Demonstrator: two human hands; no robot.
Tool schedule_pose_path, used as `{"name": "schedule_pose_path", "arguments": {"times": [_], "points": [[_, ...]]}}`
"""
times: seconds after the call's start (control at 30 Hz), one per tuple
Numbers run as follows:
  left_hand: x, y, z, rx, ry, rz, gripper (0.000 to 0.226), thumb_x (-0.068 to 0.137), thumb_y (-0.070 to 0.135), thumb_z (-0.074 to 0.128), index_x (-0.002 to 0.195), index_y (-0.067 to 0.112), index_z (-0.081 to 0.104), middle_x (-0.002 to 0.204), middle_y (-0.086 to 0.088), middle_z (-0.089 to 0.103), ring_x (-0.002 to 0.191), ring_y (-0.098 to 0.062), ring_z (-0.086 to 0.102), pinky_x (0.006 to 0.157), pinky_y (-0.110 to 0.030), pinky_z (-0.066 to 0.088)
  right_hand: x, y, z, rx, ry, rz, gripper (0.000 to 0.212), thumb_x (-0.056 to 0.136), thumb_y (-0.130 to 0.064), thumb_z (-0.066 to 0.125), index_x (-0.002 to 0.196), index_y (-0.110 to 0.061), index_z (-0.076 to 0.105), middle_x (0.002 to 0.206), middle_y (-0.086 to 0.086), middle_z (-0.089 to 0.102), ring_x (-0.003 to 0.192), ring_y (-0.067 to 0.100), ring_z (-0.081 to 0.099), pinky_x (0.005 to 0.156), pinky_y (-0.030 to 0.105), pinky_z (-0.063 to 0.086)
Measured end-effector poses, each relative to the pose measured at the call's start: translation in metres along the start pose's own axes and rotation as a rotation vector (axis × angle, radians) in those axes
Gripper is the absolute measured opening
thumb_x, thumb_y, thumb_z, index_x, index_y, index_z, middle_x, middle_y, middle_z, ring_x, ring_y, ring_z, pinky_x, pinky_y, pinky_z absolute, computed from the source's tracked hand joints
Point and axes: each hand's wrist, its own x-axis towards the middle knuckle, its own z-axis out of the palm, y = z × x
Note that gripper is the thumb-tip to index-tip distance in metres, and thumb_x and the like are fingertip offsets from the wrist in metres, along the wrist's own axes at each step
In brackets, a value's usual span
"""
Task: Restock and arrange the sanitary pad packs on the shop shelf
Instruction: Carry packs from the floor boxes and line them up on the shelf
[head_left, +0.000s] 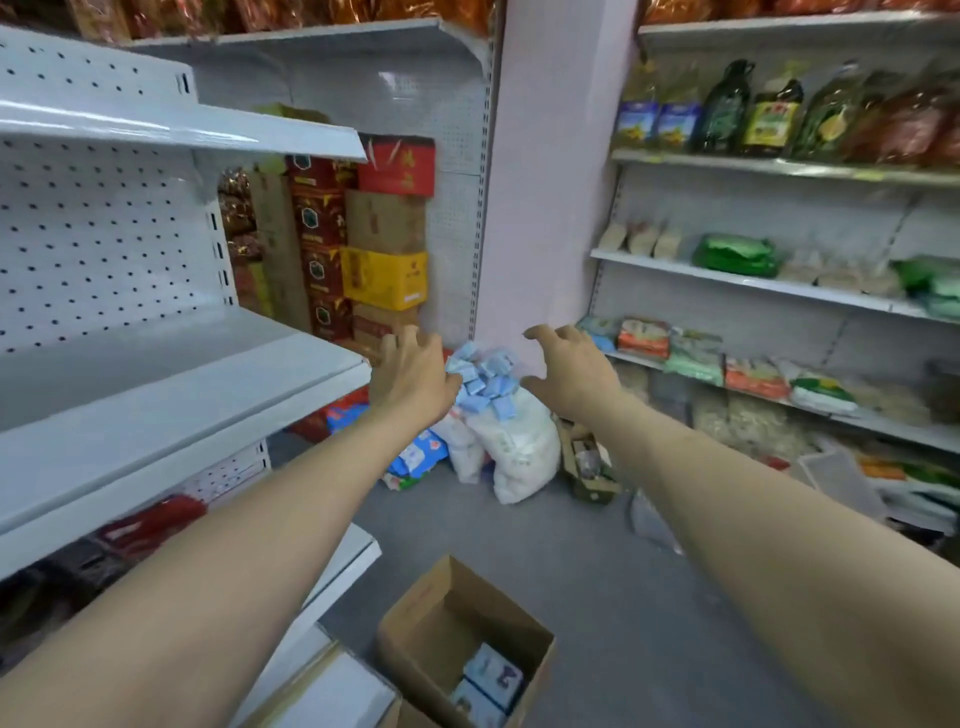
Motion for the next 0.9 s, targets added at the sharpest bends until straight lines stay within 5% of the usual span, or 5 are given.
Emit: {"name": "schedule_pose_path", "arguments": {"times": [0.17,0.5,0.9], "points": [[0.046,0.008,0.052,-0.019,-0.042,-0.018,0.055,0.097,0.049,0.052,0.139,0.013,0.047,0.144,-0.013,0.039,0.133,-0.035,0.032,0.097,-0.045,0.042,0.04,0.036,0.037,0.001,-0.037,0.063,0.058,0.099,-0.043,0.058,0.148,-0.018,0.041,0.139,0.015,0.049,0.132,0.034,0.043,0.104,0.039,0.038],[0.156,0.006,0.162,0.004,-0.053,-0.189,0.058,0.099,0.052,0.048,0.139,0.01,0.045,0.142,-0.014,0.04,0.13,-0.035,0.036,0.099,-0.047,0.043,0.171,0.116,0.127,0.069,-0.124,-0.008,0.056,0.1,-0.041,0.053,0.147,-0.013,0.041,0.139,0.017,0.052,0.13,0.035,0.046,0.102,0.039,0.038],[0.226,-0.016,0.338,0.039,-0.164,-0.539,0.055,0.098,0.046,0.052,0.134,0.004,0.051,0.139,-0.021,0.044,0.126,-0.041,0.04,0.105,-0.045,0.034,0.319,0.2,0.295,0.098,-0.453,-0.189,0.058,0.099,-0.037,0.056,0.147,-0.01,0.04,0.142,0.021,0.047,0.132,0.038,0.044,0.103,0.042,0.039]]}}
